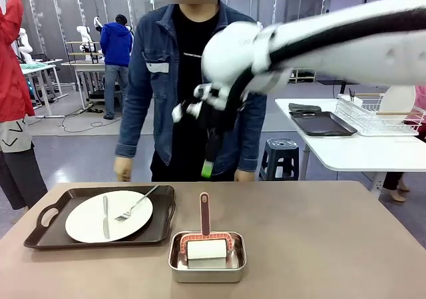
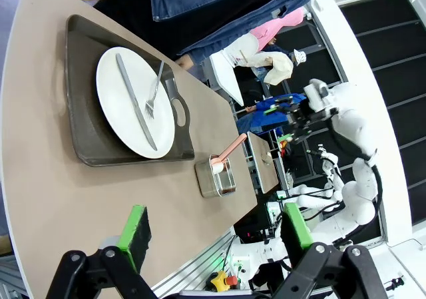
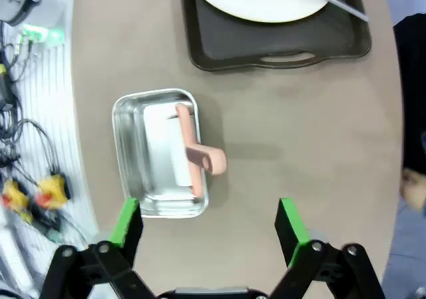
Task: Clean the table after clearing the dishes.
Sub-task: When the right (or left) Handle tray is removed, use the right hand (or left hand) to clean the right (or left) side of the table with the Lint Roller.
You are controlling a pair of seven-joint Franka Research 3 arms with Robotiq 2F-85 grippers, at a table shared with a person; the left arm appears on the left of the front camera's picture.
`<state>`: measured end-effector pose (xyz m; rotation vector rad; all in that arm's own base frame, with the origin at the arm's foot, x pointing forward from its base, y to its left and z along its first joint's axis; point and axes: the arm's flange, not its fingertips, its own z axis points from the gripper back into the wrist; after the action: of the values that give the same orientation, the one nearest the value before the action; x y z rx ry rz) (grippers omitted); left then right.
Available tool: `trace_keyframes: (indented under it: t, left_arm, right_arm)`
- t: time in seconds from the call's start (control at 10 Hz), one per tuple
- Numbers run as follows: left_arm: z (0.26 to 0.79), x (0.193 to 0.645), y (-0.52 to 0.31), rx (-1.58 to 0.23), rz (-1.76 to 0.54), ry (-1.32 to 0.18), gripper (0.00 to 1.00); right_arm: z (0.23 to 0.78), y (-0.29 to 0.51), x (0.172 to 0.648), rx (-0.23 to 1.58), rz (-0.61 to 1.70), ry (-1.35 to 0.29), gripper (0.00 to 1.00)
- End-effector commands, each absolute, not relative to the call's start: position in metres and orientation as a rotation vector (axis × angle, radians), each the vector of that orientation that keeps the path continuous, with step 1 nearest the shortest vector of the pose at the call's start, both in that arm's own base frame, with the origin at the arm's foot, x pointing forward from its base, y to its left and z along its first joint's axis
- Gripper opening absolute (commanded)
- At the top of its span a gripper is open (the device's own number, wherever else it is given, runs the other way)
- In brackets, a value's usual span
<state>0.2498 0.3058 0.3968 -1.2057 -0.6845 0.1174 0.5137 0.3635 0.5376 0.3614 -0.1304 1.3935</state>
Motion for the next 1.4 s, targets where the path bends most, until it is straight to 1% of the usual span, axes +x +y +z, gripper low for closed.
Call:
trace_keyframes:
  t: [0.0, 0.1, 0.2, 0.3, 0.5, 0.6, 0.8, 0.9, 1.0, 1.2, 1.3]
  left_arm:
    - [0.398, 0.247, 0.307, -1.21, 0.114, -0.69, 1.0]
    - [0.398, 0.247, 0.307, -1.21, 0.114, -0.69, 1.0]
    - [0.398, 0.247, 0.307, -1.21, 0.114, -0.69, 1.0]
    - [0.398, 0.247, 0.307, -1.21, 0.114, -0.69, 1.0]
    - [0.398, 0.247, 0.307, -1.21, 0.114, -0.69, 1.0]
    - [0.398, 0.247, 0.307, -1.21, 0.114, -0.69, 1.0]
    - [0.398, 0.247, 0.307, -1.21, 0.114, -0.69, 1.0]
    - [0.398, 0.247, 0.307, -1.21, 0.114, -0.69, 1.0]
    - [0.398, 0.247, 0.307, -1.21, 0.114, -0.69, 1.0]
    - [0.398, 0.247, 0.307, -1.21, 0.114, -0.69, 1.0]
    - [0.398, 0.247, 0.307, -1.21, 0.114, -0.69, 1.0]
  right_arm:
    - [0.539, 0.284, 0.506, 0.717, 1.213, -0.235, 1.0]
    - [0.534, 0.231, 0.508, 0.954, 1.063, -0.307, 1.0]
    - [0.522, 0.175, 0.504, 1.14, 0.886, -0.39, 1.0]
    - [0.504, 0.112, 0.497, 1.272, 0.593, -0.504, 1.0]
    - [0.471, 0.007, 0.465, 1.294, 0.288, -0.549, 1.0]
    - [0.457, -0.038, 0.44, 1.38, 0.213, -0.617, 1.0]
    - [0.419, -0.116, 0.387, 1.393, 0.013, -0.703, 1.0]
    - [0.403, -0.143, 0.36, 1.39, -0.07, -0.701, 1.0]
    - [0.387, -0.163, 0.332, 1.355, -0.153, -0.629, 1.0]
    - [0.358, -0.192, 0.274, 1.331, -0.283, -0.63, 1.0]
    - [0.352, -0.197, 0.259, 1.335, -0.295, -0.664, 1.0]
